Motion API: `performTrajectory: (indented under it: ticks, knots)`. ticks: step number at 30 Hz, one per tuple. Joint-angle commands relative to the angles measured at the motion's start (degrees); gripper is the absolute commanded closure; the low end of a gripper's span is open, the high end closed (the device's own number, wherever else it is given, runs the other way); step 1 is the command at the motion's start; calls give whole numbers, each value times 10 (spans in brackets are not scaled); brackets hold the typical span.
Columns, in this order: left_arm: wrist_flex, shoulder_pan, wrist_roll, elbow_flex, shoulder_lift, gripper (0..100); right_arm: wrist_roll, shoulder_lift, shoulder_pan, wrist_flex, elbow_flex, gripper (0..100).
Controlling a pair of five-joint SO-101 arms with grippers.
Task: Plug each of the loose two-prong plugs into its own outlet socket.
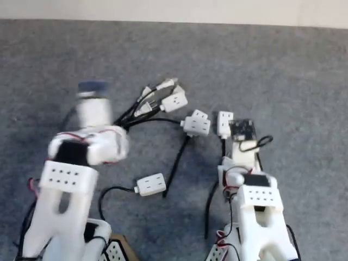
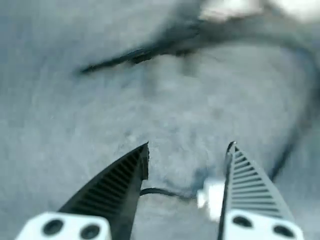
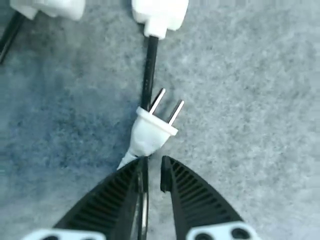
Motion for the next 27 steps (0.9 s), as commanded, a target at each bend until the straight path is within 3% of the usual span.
performTrajectory:
  ticks: [1, 7, 14, 21, 27]
  knots:
    - [-91, -87, 118, 58, -10, 748, -5, 2, 5, 98, -130, 939]
    - [-170, -101, 120, 117, -9, 748, -59, 5, 5, 186, -279, 939]
    - [-206, -103, 120, 145, -9, 748, -127, 74, -8, 68, -146, 939]
    - [-207, -103, 120, 145, -9, 748, -126, 103, -117, 62, -87, 939]
    - [-206, -103, 120, 146, -9, 748, -126, 105, -121, 61, -80, 939]
